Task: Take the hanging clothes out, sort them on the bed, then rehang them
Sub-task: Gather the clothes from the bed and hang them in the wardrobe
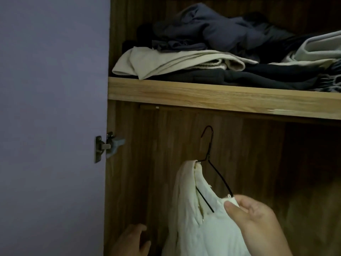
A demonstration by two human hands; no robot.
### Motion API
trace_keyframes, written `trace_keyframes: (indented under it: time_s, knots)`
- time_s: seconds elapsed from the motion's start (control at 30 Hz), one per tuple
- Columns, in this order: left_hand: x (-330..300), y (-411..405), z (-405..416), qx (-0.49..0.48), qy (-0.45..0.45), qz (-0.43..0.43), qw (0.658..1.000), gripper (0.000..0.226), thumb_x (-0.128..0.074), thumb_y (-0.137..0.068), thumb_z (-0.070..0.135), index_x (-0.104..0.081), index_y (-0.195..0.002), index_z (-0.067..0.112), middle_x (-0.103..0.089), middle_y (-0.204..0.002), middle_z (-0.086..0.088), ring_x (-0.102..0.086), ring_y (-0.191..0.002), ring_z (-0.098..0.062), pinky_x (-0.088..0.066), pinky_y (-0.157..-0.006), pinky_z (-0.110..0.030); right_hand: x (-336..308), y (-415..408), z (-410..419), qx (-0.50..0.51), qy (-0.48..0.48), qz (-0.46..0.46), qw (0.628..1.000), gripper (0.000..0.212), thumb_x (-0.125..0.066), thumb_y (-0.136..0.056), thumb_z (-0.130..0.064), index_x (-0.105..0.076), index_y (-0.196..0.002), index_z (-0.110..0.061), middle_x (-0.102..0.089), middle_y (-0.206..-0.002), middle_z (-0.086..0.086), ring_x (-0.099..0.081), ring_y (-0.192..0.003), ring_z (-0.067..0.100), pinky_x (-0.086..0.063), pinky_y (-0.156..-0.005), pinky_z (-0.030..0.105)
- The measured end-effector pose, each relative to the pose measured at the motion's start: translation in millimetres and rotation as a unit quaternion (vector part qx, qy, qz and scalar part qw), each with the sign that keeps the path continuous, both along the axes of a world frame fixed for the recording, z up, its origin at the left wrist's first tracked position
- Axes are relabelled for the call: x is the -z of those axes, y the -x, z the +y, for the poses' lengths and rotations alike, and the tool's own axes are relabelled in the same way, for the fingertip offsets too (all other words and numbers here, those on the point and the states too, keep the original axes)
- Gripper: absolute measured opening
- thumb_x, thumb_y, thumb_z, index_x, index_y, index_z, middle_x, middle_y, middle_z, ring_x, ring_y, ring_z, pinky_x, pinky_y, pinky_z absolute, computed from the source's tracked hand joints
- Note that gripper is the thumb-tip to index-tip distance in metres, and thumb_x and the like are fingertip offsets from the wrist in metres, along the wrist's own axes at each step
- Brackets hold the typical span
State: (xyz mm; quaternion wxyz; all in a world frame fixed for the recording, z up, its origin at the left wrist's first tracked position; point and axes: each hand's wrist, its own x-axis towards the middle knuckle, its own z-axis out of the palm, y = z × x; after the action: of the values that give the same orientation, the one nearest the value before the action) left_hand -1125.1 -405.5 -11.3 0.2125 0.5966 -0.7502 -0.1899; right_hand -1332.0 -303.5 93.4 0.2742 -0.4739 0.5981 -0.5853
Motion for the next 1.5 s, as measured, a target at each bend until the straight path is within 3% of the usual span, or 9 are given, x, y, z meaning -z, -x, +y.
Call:
trace_keyframes:
  time_s: [0.1,0.23,0.43,0.7,0.83,0.93,1.03,1.2,1.5]
  knots:
    - [-8.4,9.3,-31.8,-0.011,0.020,0.014,1.000,0.043,-0.047,-0.093,0.040,-0.034,-0.133,0.031,-0.035,-0.141,0.012,-0.039,-0.128,-0.005,-0.031,-0.110,-0.024,-11.0,-13.1,-40.8,0.004,0.042,0.000,0.999,0.015,-0.060,-0.088,-0.012,-0.069,-0.076,-0.012,-0.069,-0.079,0.020,-0.061,-0.088,0.043,-0.053,-0.077,0.047]
    - [-17.2,21.2,-62.7,-0.026,0.035,0.038,0.998,0.041,-0.046,-0.094,0.036,-0.036,-0.134,0.033,-0.036,-0.140,0.011,-0.040,-0.127,-0.008,-0.034,-0.106,-0.023,-22.2,-30.1,-88.3,0.004,0.082,-0.009,0.997,0.016,-0.057,-0.091,-0.019,-0.068,-0.081,-0.011,-0.064,-0.090,0.023,-0.057,-0.090,0.041,-0.051,-0.070,0.050]
    - [-15.3,15.8,-91.2,-0.037,0.063,0.063,0.995,0.043,-0.046,-0.093,0.033,-0.038,-0.135,0.029,-0.037,-0.141,0.005,-0.043,-0.125,-0.012,-0.035,-0.105,-0.026,-26.0,-44.3,-163.6,-0.019,0.150,0.000,0.989,0.023,-0.055,-0.092,-0.013,-0.061,-0.092,0.009,-0.061,-0.086,0.031,-0.053,-0.075,0.043,-0.047,-0.054,0.035]
    - [-5.3,8.1,-100.6,-0.043,0.071,0.069,0.994,0.043,-0.047,-0.094,0.034,-0.037,-0.135,0.029,-0.040,-0.136,0.006,-0.044,-0.121,-0.009,-0.036,-0.100,-0.020,-25.4,-67.0,-235.3,-0.056,0.138,0.018,0.989,0.021,-0.051,-0.095,-0.016,-0.060,-0.077,-0.017,-0.057,-0.072,-0.003,-0.053,-0.067,0.007,-0.043,-0.070,0.022]
    - [-5.6,6.6,-105.3,-0.053,0.069,0.067,0.994,0.040,-0.046,-0.094,0.035,-0.038,-0.133,0.030,-0.041,-0.134,0.008,-0.044,-0.120,-0.009,-0.037,-0.100,-0.022,-13.1,-71.6,-263.3,-0.042,0.083,0.077,0.993,0.019,-0.049,-0.095,-0.018,-0.057,-0.078,-0.015,-0.048,-0.064,-0.006,-0.046,-0.060,0.008,-0.037,-0.058,0.022]
    - [-4.9,8.3,-107.3,-0.050,0.067,0.079,0.993,0.040,-0.046,-0.094,0.036,-0.039,-0.133,0.029,-0.042,-0.134,0.008,-0.045,-0.119,-0.009,-0.039,-0.099,-0.023,-2.5,-71.9,-264.7,-0.036,0.066,0.128,0.989,0.024,-0.048,-0.095,-0.015,-0.056,-0.072,-0.015,-0.053,-0.068,0.000,-0.049,-0.063,0.012,-0.035,-0.059,0.022]
    - [-2.0,13.2,-105.6,-0.035,0.064,0.090,0.993,0.039,-0.046,-0.094,0.035,-0.041,-0.132,0.028,-0.043,-0.132,0.007,-0.047,-0.116,-0.009,-0.040,-0.098,-0.024,-3.9,-65.3,-254.5,-0.025,0.062,0.158,0.985,0.021,-0.048,-0.096,-0.017,-0.065,-0.105,-0.008,-0.062,-0.090,0.004,-0.055,-0.082,0.015,-0.037,-0.067,0.019]
    - [-1.0,23.8,-94.9,0.000,0.068,0.091,0.994,0.037,-0.043,-0.096,0.031,-0.040,-0.133,0.025,-0.041,-0.135,0.005,-0.046,-0.118,-0.010,-0.038,-0.097,-0.021,5.0,-46.1,-229.7,-0.020,0.054,0.271,0.961,0.030,-0.048,-0.095,-0.021,-0.058,-0.121,-0.010,-0.065,-0.107,0.006,-0.057,-0.089,0.015,-0.035,-0.057,0.016]
    - [3.9,53.8,-62.3,0.050,0.047,0.100,0.993,0.031,-0.044,-0.097,0.028,-0.044,-0.127,0.027,-0.043,-0.131,0.009,-0.046,-0.115,-0.009,-0.038,-0.091,-0.020,59.2,0.0,-160.6,-0.040,0.003,0.426,0.904,0.028,-0.046,-0.096,-0.036,-0.056,-0.115,-0.018,-0.056,-0.107,-0.002,-0.051,-0.092,0.009,-0.034,-0.070,0.021]
